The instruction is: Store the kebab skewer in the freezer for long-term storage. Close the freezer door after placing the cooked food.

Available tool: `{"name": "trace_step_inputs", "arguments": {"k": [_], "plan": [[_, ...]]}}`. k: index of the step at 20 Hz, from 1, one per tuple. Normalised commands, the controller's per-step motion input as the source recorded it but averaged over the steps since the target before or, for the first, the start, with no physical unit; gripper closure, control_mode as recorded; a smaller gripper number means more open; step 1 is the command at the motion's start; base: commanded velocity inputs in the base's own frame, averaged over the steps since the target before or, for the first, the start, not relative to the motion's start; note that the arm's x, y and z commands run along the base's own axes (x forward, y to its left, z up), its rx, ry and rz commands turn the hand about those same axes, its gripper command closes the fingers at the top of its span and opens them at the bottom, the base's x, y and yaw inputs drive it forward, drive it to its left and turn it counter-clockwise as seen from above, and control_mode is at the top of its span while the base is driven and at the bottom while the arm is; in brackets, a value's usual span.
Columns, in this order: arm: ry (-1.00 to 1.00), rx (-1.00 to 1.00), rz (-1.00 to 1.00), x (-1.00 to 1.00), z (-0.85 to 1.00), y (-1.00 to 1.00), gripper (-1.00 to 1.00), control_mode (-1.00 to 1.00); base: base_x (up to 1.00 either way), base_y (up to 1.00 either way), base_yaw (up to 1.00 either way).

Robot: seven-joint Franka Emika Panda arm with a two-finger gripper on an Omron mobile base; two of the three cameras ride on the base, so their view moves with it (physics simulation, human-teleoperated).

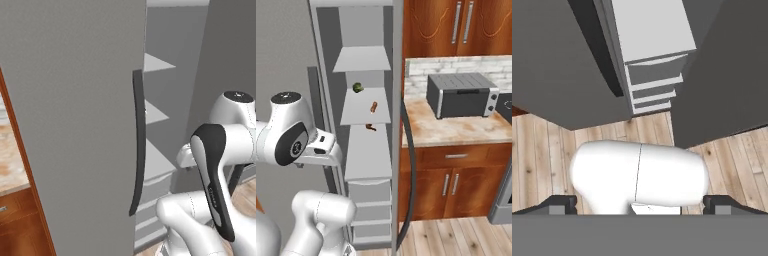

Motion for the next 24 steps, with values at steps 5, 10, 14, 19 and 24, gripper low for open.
{"name": "trace_step_inputs", "arguments": {"k": [5,10,14,19,24], "plan": [[0.00,0.00,0.00,0.00,0.00,0.00,-1.00,1.00,-0.69,-0.22,0.08],[0.00,0.00,0.00,0.00,0.00,0.00,-1.00,1.00,-0.44,-0.36,0.31],[0.00,0.00,0.00,0.00,0.00,0.00,-1.00,1.00,-0.08,-0.33,0.34],[0.00,0.00,0.00,0.00,0.00,0.00,-1.00,1.00,0.00,-0.37,0.12],[0.00,0.00,0.00,0.00,0.00,0.00,-1.00,1.00,-0.03,-0.34,-0.01]]}}
